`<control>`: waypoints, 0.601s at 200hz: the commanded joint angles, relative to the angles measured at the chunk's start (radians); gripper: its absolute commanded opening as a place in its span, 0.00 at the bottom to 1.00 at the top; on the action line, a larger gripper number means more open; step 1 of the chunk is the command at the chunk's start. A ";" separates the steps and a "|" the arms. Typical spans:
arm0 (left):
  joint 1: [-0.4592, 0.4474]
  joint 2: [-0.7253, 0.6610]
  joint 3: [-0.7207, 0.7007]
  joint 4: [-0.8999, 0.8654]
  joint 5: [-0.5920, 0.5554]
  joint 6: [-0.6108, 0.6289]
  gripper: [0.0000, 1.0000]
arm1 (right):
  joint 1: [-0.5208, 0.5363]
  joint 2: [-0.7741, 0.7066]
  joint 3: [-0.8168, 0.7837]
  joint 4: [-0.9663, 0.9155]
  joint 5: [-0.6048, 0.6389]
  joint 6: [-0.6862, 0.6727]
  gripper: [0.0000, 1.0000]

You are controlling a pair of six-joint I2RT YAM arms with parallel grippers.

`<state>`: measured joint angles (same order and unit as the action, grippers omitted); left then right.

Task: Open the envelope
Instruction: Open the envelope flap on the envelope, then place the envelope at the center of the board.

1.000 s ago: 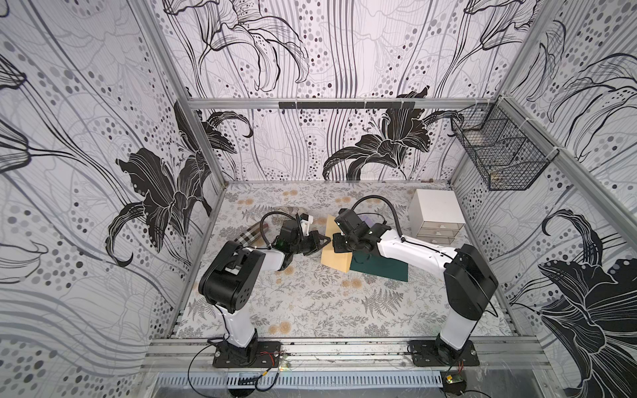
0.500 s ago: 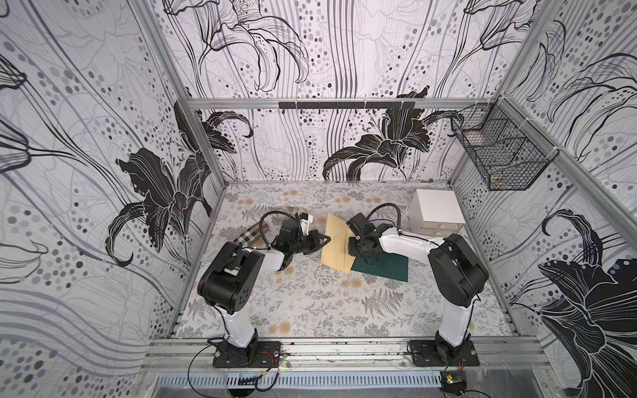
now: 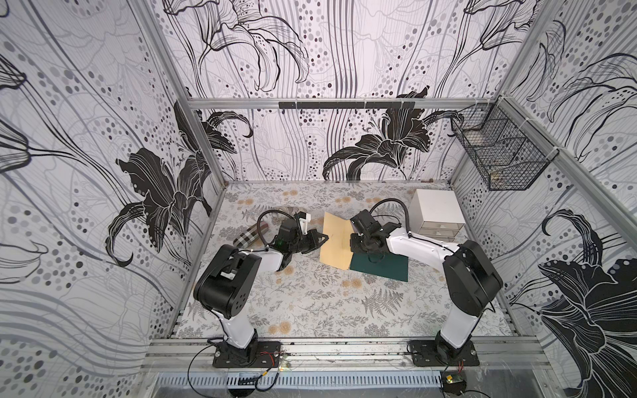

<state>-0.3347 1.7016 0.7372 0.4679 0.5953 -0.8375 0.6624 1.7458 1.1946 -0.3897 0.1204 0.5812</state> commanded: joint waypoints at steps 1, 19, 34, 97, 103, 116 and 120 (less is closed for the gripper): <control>0.011 -0.086 0.011 -0.092 -0.086 0.066 0.00 | 0.004 -0.065 -0.068 0.037 0.047 -0.081 0.33; 0.025 -0.142 0.020 -0.178 -0.136 0.036 0.00 | 0.005 -0.130 -0.154 0.123 0.011 -0.129 0.34; 0.029 -0.200 0.004 -0.219 -0.189 -0.007 0.00 | 0.006 -0.184 -0.249 0.214 -0.010 -0.172 0.35; 0.031 -0.353 -0.188 -0.224 -0.458 -0.221 0.00 | 0.014 -0.384 -0.563 0.556 0.019 -0.305 0.39; 0.031 -0.351 -0.213 -0.187 -0.469 -0.236 0.00 | 0.014 -0.390 -0.578 0.572 0.031 -0.304 0.39; 0.030 -0.346 -0.260 -0.131 -0.491 -0.279 0.00 | 0.014 -0.386 -0.567 0.539 0.058 -0.302 0.39; 0.030 -0.346 -0.270 -0.121 -0.500 -0.286 0.00 | 0.015 -0.384 -0.561 0.529 0.061 -0.299 0.39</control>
<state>-0.3084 1.3537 0.5381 0.2638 0.2043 -1.0225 0.6735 1.3743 0.6312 0.0624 0.1299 0.3115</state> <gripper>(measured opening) 0.045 0.390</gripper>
